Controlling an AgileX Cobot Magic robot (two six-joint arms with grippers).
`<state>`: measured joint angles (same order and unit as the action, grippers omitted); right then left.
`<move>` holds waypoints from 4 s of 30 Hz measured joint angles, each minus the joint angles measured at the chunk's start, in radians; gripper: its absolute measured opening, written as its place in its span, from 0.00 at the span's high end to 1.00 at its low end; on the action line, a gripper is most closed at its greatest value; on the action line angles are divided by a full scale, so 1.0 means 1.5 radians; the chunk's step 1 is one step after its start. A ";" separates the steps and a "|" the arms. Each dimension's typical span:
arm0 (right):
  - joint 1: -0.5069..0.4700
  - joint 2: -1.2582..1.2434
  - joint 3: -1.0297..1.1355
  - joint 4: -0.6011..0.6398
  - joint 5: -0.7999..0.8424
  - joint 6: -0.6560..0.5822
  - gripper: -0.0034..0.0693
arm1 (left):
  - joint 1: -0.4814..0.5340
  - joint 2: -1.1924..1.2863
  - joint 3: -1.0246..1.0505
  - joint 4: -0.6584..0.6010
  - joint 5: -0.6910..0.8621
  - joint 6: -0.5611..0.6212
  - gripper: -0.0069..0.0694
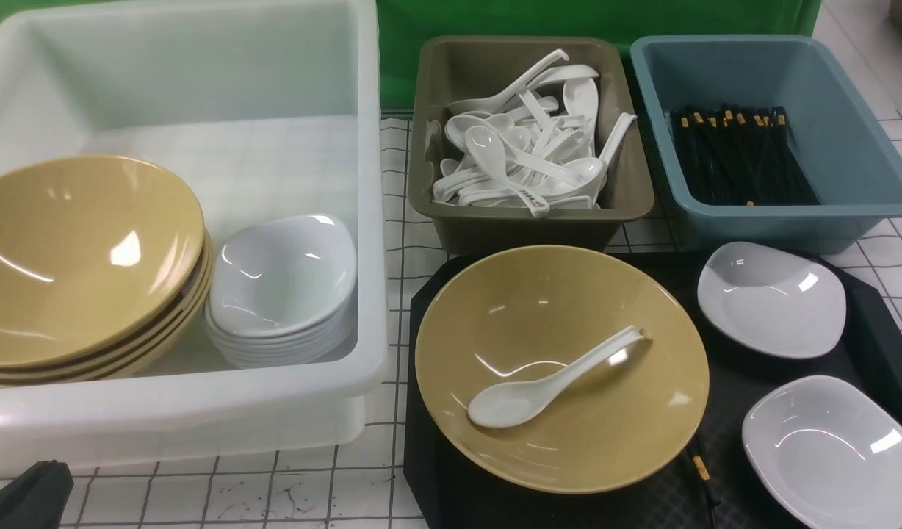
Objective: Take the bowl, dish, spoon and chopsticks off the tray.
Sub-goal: Use the left arm to grab the soup spoon in the middle, then use the left arm to put the soup spoon into the small storage box in the middle
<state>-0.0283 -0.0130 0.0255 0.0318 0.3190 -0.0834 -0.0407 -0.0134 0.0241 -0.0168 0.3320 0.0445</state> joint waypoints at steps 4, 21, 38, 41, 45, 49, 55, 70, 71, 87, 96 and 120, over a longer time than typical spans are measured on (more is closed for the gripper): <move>0.000 0.000 0.000 -0.001 -0.003 -0.033 0.83 | 0.000 0.000 0.001 0.011 -0.019 0.002 0.92; 0.000 0.000 0.003 0.002 -0.595 0.155 0.81 | 0.000 0.000 0.002 0.011 -0.580 -0.024 0.92; 0.000 0.199 -0.367 0.001 0.013 0.034 0.81 | -0.019 0.418 -0.447 0.011 -0.211 -0.216 0.92; 0.000 0.248 -0.374 0.001 0.121 0.003 0.80 | -0.059 0.521 -0.512 0.011 -0.088 -0.220 0.92; 0.000 0.315 -0.374 0.007 0.286 -0.071 0.80 | -0.165 0.676 -0.624 -0.004 0.092 -0.163 0.92; 0.017 0.353 -0.374 0.063 0.361 -0.142 0.84 | -0.277 0.806 -0.721 -0.080 0.196 -0.064 0.92; 0.061 0.363 -0.348 0.163 0.359 -0.244 0.90 | -0.398 1.011 -0.856 -0.205 0.255 0.095 0.91; 0.087 0.361 -0.256 0.223 0.235 -0.246 0.90 | -0.511 1.407 -1.142 -0.034 0.360 0.256 0.40; 0.087 0.359 -0.256 0.224 0.235 -0.246 0.90 | -0.511 1.423 -1.147 -0.024 0.360 0.256 0.40; 0.087 0.345 -0.255 0.226 0.218 -0.246 0.90 | -0.502 1.427 -1.342 -0.004 0.480 0.196 0.85; 0.087 0.345 -0.255 0.226 0.217 -0.246 0.89 | -0.370 1.461 -1.415 -0.001 0.108 0.195 0.81; 0.148 0.345 -0.255 0.226 0.212 -0.246 0.89 | -0.405 1.468 -1.400 0.058 0.606 0.039 0.18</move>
<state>0.1941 0.5041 -0.3572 0.3714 0.6367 -0.4527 -0.6481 2.1882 -2.0755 0.0705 1.2411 0.1035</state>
